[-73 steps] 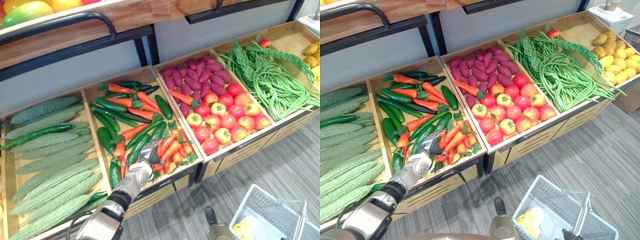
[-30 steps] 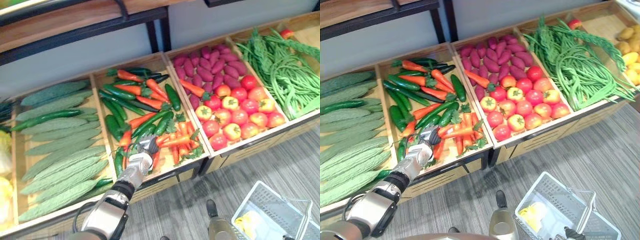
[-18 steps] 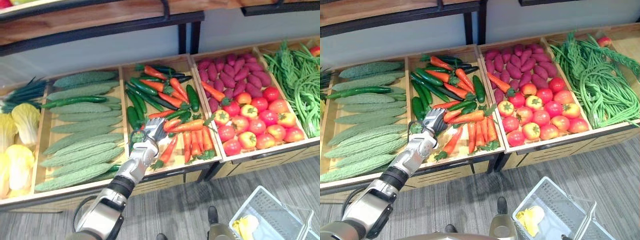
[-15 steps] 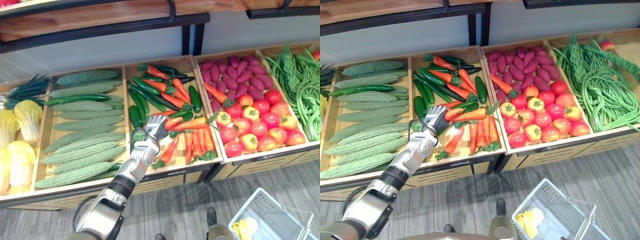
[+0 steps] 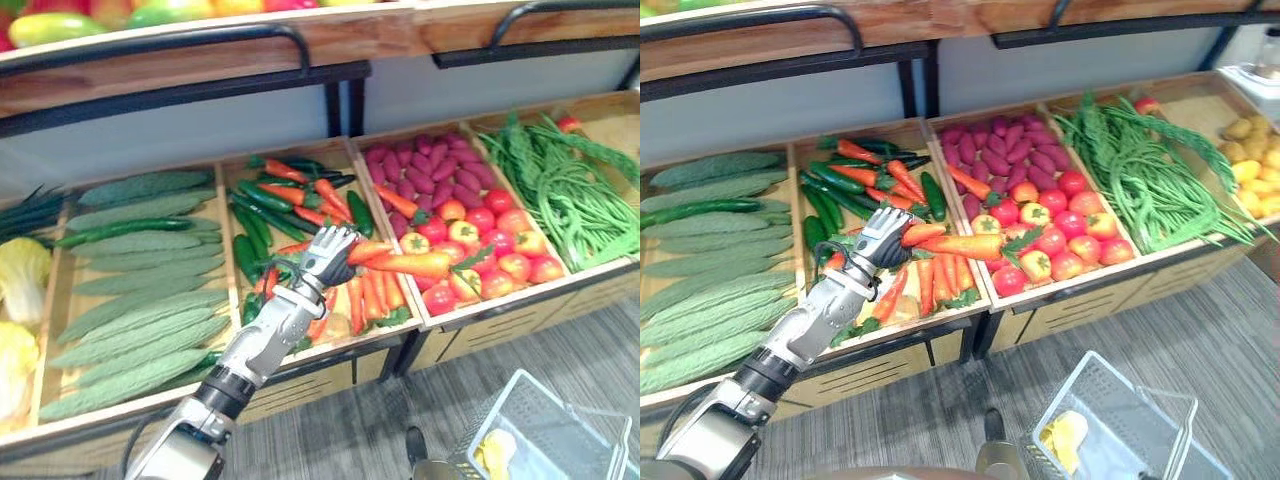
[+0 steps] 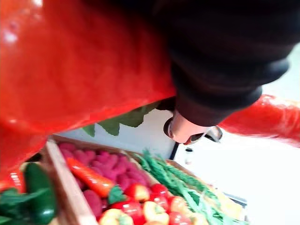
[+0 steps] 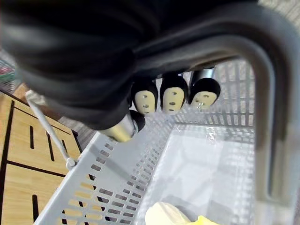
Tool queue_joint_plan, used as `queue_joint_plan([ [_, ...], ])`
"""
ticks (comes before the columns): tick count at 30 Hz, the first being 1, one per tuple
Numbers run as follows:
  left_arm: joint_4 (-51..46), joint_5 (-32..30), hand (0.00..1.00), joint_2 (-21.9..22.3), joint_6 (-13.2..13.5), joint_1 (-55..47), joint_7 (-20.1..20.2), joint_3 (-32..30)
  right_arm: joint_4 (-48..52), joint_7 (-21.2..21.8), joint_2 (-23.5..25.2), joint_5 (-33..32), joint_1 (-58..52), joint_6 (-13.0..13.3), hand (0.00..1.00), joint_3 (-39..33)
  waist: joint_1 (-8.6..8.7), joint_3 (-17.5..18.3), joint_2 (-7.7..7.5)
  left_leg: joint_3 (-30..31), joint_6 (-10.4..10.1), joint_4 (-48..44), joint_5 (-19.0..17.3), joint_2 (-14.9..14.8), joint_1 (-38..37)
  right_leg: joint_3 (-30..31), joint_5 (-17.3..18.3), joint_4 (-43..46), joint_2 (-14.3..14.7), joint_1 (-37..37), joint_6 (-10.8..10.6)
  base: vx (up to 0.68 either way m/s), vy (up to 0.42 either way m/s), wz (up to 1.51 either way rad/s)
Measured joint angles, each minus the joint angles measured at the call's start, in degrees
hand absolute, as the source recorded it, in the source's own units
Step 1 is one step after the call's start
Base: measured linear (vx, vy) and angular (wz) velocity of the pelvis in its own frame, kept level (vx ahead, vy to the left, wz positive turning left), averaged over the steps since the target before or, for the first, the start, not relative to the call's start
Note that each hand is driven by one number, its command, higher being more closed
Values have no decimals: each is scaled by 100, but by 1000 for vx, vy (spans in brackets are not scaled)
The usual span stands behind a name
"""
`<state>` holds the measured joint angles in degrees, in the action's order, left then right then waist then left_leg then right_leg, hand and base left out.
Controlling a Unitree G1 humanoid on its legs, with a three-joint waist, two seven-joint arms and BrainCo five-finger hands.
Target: Pick vegetable in the basket
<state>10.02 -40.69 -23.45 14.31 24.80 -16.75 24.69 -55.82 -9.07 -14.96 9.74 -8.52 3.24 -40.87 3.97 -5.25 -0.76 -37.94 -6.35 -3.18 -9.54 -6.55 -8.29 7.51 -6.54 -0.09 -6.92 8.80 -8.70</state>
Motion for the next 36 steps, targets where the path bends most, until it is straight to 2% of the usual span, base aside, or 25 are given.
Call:
queue_joint_plan([
  [2,-111,1,100,-107,93,0,42,58,363,97,-246,183,-41,-3,100,379,43,-3,-5,-236,-28,-65,-84,-29,-108,229,-39,-14,81,5,-3,-32,-27,-62],
  [4,-275,176,100,-270,214,-1,149,251,1054,263,-742,498,-181,18,100,1017,55,-8,-13,-597,-81,-224,-244,-86,-196,577,-125,-93,209,24,-15,-34,-28,-79],
  [7,-326,221,100,-353,352,0,207,334,1576,408,-1241,648,-182,170,100,1482,74,-7,-12,-918,-109,-317,-353,-103,-228,897,-196,-114,299,134,-42,-44,-31,-60],
  [11,-327,224,100,-502,415,-3,348,494,2288,523,-1606,827,-180,342,100,2001,110,-42,-70,-1290,-165,-335,-390,-97,-390,1231,-270,-145,431,184,-40,2,-37,-51],
  [15,-327,234,100,-569,430,-2,379,671,2783,729,-1954,834,-186,583,100,2471,233,-22,-36,-1526,-238,-364,-440,-125,-504,1467,-284,-147,522,185,-45,5,-58,-33],
  [16,-327,238,100,-569,442,-1,439,768,2965,832,-2092,834,-200,650,100,2620,288,-60,-99,-1606,-252,-420,-491,-159,-505,1522,-287,-147,570,191,-50,-5,-54,-25],
  [17,-327,246,100,-572,445,-1,469,811,3047,885,-2128,833,-205,681,100,2663,307,-29,-46,-1634,-264,-462,-517,-173,-525,1551,-288,-147,580,194,-51,10,-65,-25],
  [19,-327,399,100,-576,473,-1,549,937,3257,982,-2269,826,-239,740,100,2870,349,-56,-91,-1749,-288,-541,-590,-228,-528,1666,-296,-148,634,201,-61,19,-46,-33],
  [22,-327,448,100,-578,555,32,626,1119,3559,1214,-2522,809,-298,919,100,3275,386,-32,-32,-1989,-344,-640,-676,-283,-609,1853,-310,-150,740,218,-65,16,-32,-37],
  [23,-338,448,100,-574,582,42,667,1174,3621,1326,-2580,803,-302,975,100,3367,404,-53,-68,-2061,-359,-689,-711,-302,-609,1909,-313,-149,770,245,-69,28,-17,-33],
  [30,-363,476,100,-574,663,292,834,1627,3838,1517,-2819,717,-314,1014,100,3725,404,-76,-42,-2448,-428,-842,-823,-377,-725,2218,-349,-116,941,316,-75,34,-3,-27],
  [32,-363,655,100,-577,684,346,853,1751,3999,1560,-2932,677,-391,1020,100,3727,405,-89,-25,-2551,-460,-948,-888,-441,-762,2284,-348,-96,995,315,-76,12,-13,-24],
  [36,-556,678,100,-596,774,479,964,2119,4307,1604,-3320,257,-442,1046,100,3735,434,-103,-26,-2746,-494,-1010,-922,-466,-818,2440,-357,-69,1090,306,-88,0,-7,-20],
])
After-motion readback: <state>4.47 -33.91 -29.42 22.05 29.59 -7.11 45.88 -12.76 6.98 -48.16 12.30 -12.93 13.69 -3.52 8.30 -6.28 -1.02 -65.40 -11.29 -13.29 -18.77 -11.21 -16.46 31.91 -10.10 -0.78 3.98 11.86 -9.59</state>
